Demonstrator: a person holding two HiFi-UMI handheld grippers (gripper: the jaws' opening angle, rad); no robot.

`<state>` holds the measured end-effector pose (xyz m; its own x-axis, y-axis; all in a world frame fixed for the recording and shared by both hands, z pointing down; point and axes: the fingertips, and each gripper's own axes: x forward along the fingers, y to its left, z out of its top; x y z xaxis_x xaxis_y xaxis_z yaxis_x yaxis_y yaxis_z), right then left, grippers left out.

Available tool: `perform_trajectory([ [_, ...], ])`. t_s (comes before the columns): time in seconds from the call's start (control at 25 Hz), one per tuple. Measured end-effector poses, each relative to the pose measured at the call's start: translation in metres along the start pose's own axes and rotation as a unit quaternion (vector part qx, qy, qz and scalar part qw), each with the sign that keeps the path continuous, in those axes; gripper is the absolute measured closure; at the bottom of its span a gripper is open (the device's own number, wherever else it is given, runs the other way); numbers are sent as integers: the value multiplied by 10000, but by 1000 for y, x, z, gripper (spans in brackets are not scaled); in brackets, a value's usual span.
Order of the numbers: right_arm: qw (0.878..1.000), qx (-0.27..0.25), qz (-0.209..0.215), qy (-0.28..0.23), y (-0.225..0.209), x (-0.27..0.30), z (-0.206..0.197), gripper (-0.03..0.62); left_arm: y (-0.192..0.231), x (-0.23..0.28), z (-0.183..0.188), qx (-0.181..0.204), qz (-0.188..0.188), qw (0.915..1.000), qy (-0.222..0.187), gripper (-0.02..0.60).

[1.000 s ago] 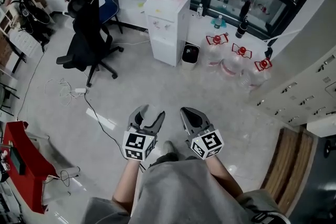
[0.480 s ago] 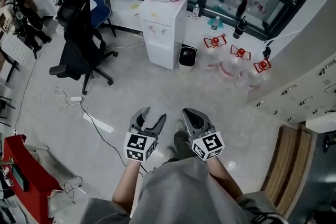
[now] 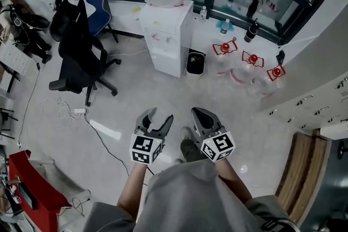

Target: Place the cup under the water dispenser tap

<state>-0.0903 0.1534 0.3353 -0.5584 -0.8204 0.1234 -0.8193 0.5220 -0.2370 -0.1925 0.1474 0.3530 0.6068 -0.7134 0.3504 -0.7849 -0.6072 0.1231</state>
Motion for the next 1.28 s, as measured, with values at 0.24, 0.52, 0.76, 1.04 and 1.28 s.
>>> perform_trajectory([
  [0.24, 9999, 113, -11, 34, -36, 35, 13, 583, 20, 44, 19, 26, -44, 9999, 151, 313],
  [0.52, 9996, 215, 74, 165, -79, 80, 19, 583, 46, 100, 34, 88, -39, 9995, 293, 313],
  [0.76, 9990, 326, 171, 243, -108, 113, 22, 583, 70, 141, 44, 76, 34, 9991, 410, 313],
  [1.04, 9984, 474, 155, 271, -136, 144, 24, 583, 88, 179, 47, 101, -18, 9982, 585, 313],
  [1.28, 9978, 576, 52, 337, -154, 172, 21, 583, 111, 210, 50, 119, -139, 9974, 693, 313],
])
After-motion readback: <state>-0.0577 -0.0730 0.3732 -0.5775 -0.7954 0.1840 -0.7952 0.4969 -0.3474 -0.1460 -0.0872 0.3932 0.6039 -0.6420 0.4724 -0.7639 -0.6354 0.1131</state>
